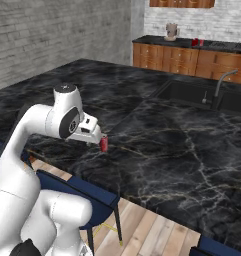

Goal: Four empty soda cans are scattered around the kitchen. Gather all the cans and cluster them next to the stove for recycling.

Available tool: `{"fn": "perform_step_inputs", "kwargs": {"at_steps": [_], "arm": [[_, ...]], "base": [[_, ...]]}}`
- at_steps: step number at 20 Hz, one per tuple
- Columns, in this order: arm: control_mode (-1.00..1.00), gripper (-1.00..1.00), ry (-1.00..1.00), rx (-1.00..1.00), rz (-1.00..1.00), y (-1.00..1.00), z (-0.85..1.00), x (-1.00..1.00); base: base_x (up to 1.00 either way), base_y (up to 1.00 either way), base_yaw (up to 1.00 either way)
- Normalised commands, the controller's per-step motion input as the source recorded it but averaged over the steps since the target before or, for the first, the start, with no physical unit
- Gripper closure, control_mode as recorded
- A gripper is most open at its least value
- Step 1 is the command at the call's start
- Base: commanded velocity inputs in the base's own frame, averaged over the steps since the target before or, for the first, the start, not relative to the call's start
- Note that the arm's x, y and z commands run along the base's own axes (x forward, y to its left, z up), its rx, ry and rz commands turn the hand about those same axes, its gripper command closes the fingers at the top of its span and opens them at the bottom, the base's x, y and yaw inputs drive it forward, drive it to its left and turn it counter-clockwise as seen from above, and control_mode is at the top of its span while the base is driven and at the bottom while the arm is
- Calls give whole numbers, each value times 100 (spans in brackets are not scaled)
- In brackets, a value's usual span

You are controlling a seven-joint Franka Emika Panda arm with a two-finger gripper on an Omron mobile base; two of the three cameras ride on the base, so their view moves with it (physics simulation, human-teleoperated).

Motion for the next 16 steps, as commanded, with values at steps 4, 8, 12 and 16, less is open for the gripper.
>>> {"fn": "perform_step_inputs", "kwargs": {"at_steps": [4,8,12,16], "arm": [[-100,-100,0,0,0,1,-2,32],[-100,-100,0,0,0,0,-14,38],[-100,-100,0,0,0,0,-26,43],[-100,-100,0,0,0,0,-21,35]], "base": [[0,0,0],[0,0,0],[0,0,0],[0,0,0]]}}
